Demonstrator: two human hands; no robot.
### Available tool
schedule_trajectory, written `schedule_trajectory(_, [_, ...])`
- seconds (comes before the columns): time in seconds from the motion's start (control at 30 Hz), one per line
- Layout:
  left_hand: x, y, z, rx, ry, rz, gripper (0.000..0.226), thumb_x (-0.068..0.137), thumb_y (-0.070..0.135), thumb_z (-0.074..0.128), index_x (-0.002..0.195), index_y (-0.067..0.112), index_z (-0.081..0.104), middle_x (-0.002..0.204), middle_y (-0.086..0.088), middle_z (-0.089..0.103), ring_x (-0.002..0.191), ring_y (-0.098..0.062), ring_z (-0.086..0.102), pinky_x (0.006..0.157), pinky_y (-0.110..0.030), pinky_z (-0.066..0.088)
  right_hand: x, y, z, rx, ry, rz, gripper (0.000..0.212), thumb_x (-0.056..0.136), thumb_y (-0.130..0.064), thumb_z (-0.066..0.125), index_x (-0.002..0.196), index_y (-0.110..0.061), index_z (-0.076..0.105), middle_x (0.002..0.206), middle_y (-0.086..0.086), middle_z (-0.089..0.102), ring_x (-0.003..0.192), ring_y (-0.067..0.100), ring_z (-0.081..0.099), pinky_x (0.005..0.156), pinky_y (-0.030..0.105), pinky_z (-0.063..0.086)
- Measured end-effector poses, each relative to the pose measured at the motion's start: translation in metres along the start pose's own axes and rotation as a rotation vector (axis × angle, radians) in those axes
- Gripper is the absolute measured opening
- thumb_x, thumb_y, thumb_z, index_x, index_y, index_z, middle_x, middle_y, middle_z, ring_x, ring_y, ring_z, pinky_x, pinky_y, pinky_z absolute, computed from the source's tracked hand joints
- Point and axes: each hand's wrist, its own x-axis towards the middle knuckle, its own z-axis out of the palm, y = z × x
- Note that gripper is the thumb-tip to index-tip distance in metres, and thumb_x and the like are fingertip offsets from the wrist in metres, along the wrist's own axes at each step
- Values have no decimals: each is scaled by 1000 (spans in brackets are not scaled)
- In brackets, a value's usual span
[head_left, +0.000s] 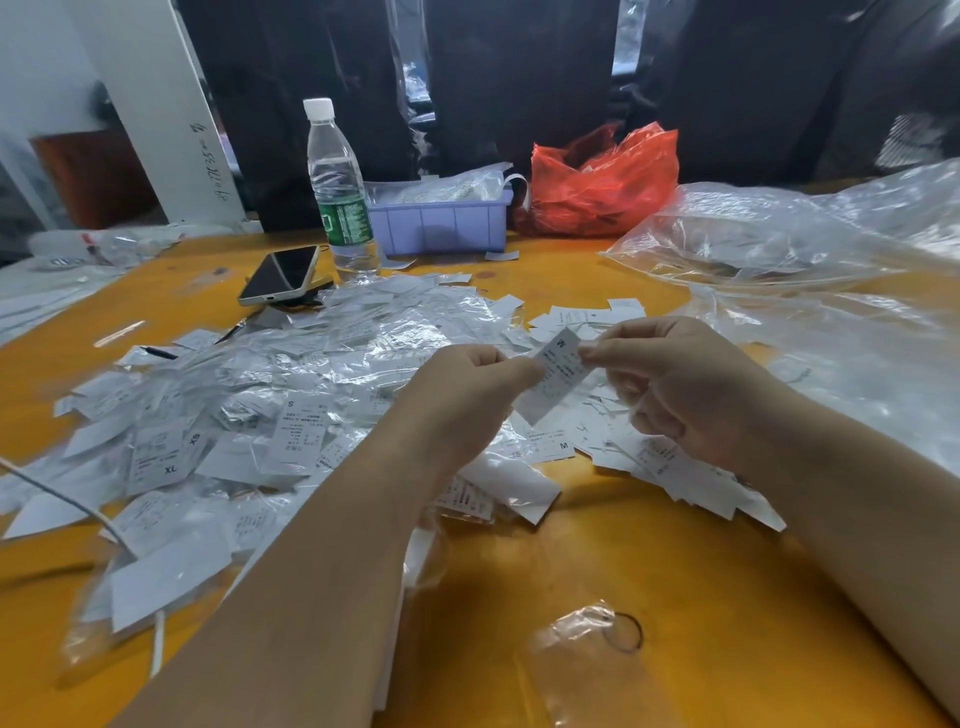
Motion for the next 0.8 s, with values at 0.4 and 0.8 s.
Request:
schedule_trajectory(0.4, [3, -4, -4, 513, 97, 1, 20, 79, 21, 58, 84, 7, 72, 70, -9, 63, 61, -23, 56, 61, -41, 57, -11, 1, 4, -763, -60, -192, 19, 74, -33, 80, 82, -23, 66, 60, -13, 51, 51, 2, 45, 52, 21, 36])
schedule_trajectory(0.8, [1, -8, -3, 610, 136, 13, 12, 71, 20, 72, 82, 15, 68, 81, -4, 68, 76, -25, 66, 73, -42, 60, -47, -20, 14, -1174, -560, 145, 65, 32, -77, 79, 84, -44, 58, 72, -24, 63, 58, -2, 57, 49, 22, 39])
